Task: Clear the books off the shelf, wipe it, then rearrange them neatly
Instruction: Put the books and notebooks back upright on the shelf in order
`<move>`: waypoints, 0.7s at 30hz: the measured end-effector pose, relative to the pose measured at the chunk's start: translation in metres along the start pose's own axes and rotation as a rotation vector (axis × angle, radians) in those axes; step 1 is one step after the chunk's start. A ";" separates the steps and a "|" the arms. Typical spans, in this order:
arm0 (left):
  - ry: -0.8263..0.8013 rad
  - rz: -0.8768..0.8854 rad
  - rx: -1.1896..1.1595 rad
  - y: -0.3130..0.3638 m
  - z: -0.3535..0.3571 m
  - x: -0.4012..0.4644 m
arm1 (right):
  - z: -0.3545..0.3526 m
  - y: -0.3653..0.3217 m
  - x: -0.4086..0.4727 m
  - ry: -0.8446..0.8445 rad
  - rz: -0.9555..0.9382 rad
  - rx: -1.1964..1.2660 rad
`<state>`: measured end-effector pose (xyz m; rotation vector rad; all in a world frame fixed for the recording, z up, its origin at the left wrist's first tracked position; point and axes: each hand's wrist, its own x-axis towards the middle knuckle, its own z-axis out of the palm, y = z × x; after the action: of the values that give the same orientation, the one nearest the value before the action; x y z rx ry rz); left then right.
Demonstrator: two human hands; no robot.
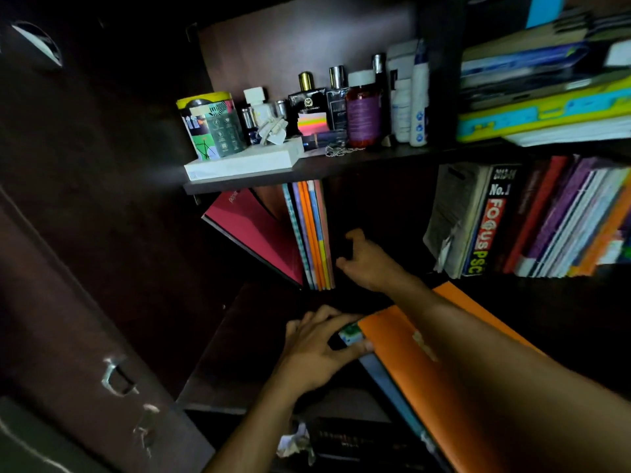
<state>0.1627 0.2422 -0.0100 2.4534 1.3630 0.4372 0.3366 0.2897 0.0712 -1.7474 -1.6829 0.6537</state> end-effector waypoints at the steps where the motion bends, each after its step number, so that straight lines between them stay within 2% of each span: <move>1: 0.013 -0.012 -0.020 0.000 0.001 0.002 | -0.013 0.003 -0.014 0.003 -0.036 -0.110; 3: 0.035 -0.017 -0.032 -0.001 0.000 0.002 | -0.033 0.007 -0.056 -0.055 -0.026 -0.397; 5: 0.033 -0.022 -0.029 0.000 -0.001 0.001 | -0.039 0.009 -0.104 -0.223 0.093 -0.637; 7: 0.022 -0.030 -0.047 0.004 -0.003 -0.001 | -0.034 0.009 -0.142 -0.305 0.157 -0.764; 8: 0.025 -0.032 -0.058 0.005 -0.004 -0.001 | -0.030 0.009 -0.151 -0.286 0.137 -0.792; 12: 0.069 -0.019 -0.055 0.009 -0.007 -0.008 | -0.023 -0.007 -0.163 -0.081 -0.057 -0.847; 14: 0.094 -0.028 -0.093 0.011 -0.012 -0.012 | -0.030 -0.021 -0.156 -0.032 -0.092 -0.850; 18: 0.127 0.000 -0.368 0.008 -0.010 -0.015 | -0.062 -0.057 -0.143 0.176 -0.127 -0.567; 21: 0.267 0.031 -0.671 -0.001 -0.008 -0.013 | -0.065 -0.082 -0.137 0.422 -0.268 -0.299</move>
<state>0.1525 0.2328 -0.0046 1.9030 1.0340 1.0637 0.3175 0.1469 0.1660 -1.6631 -1.7228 -0.0915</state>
